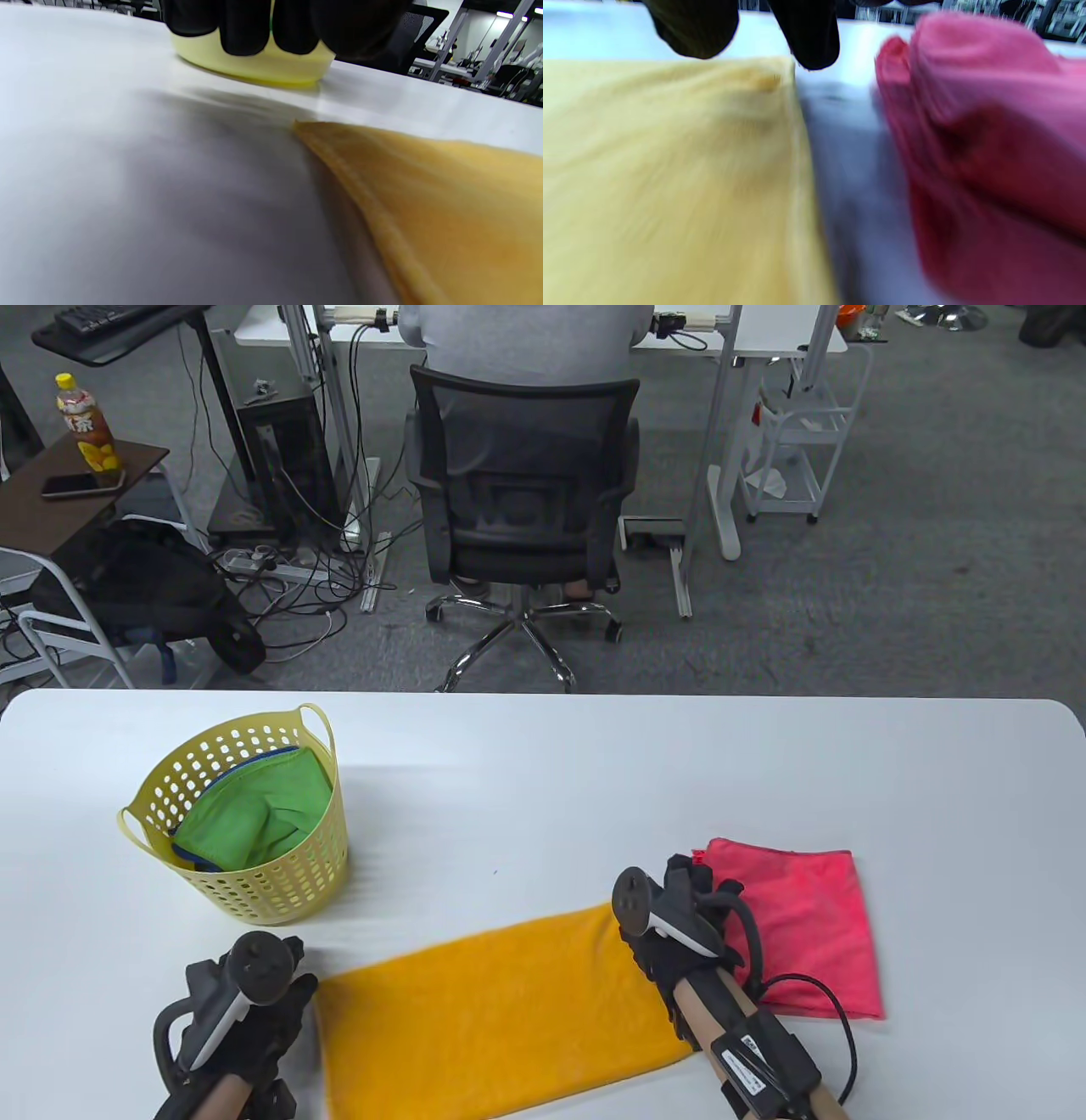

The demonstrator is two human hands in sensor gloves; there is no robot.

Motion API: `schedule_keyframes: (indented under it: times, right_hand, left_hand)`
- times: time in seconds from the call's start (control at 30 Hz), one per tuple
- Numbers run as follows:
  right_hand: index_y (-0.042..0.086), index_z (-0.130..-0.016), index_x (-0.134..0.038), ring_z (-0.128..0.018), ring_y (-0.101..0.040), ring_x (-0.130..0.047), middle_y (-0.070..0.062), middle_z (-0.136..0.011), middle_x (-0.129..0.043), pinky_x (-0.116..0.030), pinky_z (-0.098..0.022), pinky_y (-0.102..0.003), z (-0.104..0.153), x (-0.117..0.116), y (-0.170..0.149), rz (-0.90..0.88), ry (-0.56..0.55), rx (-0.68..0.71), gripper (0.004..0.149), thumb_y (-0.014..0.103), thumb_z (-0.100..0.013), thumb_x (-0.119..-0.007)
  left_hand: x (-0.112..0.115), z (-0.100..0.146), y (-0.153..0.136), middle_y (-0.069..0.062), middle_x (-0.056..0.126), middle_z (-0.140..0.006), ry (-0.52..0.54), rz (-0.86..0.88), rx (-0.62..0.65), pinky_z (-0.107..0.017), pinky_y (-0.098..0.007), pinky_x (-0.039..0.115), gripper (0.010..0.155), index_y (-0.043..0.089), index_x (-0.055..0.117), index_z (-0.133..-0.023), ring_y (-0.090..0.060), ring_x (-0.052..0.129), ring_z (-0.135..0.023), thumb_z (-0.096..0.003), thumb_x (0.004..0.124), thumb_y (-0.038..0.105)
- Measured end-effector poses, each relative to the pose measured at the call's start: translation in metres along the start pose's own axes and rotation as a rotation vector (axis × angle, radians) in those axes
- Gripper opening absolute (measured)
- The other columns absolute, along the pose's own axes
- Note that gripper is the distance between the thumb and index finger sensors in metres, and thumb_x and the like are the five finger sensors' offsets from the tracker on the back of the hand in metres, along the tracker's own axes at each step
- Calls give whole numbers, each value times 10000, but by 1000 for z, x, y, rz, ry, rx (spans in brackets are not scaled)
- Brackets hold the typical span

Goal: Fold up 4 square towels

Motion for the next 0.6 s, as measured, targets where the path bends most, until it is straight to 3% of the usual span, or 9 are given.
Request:
schedule_keyframes:
  times: [0.07,0.13,0.2,0.3,0.37,0.4,0.47,0.53,0.6]
  right_hand:
    - [-26,-953,-775,-1017,-623,-264,-385,-1175,-306,-242,-624,-819,7,-9,0,-1,76,-4,655,475,-532,-752]
    - [-80,-964,-706,-1017,-624,-216,-389,-1172,-273,-228,-620,-823,10,-19,3,44,116,-6,695,459,-529,-765]
    - [-122,-912,-722,-1007,-623,-248,-391,-1158,-305,-267,-612,-816,12,-23,8,5,34,24,636,373,-514,-752]
    - [-168,-828,-743,-1003,-618,-301,-384,-1147,-370,-294,-619,-807,13,-28,12,-176,40,45,504,227,-515,-765]
    - [-108,-838,-770,-1000,-611,-331,-374,-1146,-389,-318,-625,-796,15,-26,13,-166,2,41,466,223,-509,-786]
    - [-20,-870,-774,-1002,-607,-350,-368,-1147,-397,-326,-625,-794,18,-24,12,-164,-17,34,443,241,-512,-796]
    - [120,-903,-760,-994,-596,-443,-344,-1148,-449,-362,-629,-788,25,-19,13,-221,-48,74,417,292,-524,-783]
    - [136,-913,-738,-950,-548,-636,-341,-1126,-536,-442,-636,-770,36,-11,14,-292,-94,98,422,293,-524,-783]
    - [139,-916,-724,-706,-331,-925,-312,-1012,-737,-629,-618,-657,45,-3,14,-321,-139,127,424,298,-526,-777]
  left_hand:
    - [1,-2,-2,-4,575,-1213,-26,38,18,-880,-573,409,602,355,607,-1100,-351,519,-1161,-536,726,529]
    - [0,-1,-1,-1,557,-1220,-41,66,41,-884,-570,398,607,358,595,-1106,-349,500,-1167,-540,718,538]
    - [0,1,0,-2,548,-1223,-41,74,68,-884,-571,395,610,358,593,-1108,-348,491,-1170,-539,717,540]
    - [1,4,2,-1,551,-1223,-35,70,97,-884,-571,397,611,357,593,-1108,-348,495,-1169,-538,719,538]
    - [2,5,3,-2,553,-1221,-35,71,111,-883,-572,398,611,355,595,-1107,-349,495,-1168,-537,720,538]
    - [1,6,4,1,553,-1221,-34,76,119,-884,-571,399,612,356,593,-1108,-349,494,-1169,-537,720,538]
    - [-1,8,3,4,547,-1223,-25,95,130,-885,-570,397,614,360,589,-1108,-345,490,-1171,-536,714,545]
    - [-4,9,1,1,544,-1224,-22,119,141,-885,-572,395,618,358,587,-1109,-346,486,-1172,-535,712,549]
    - [-5,10,0,-2,531,-1229,-20,141,151,-885,-574,389,632,359,570,-1117,-350,476,-1174,-533,706,561]
Point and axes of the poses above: the tracker on the back of each hand, its own y axis roughly to the thumb side, its own z axis roughly from the fingertips to the wrist, x = y × z, the point moved 2 cm from there along -z, roughly from the wrist to the fingertips
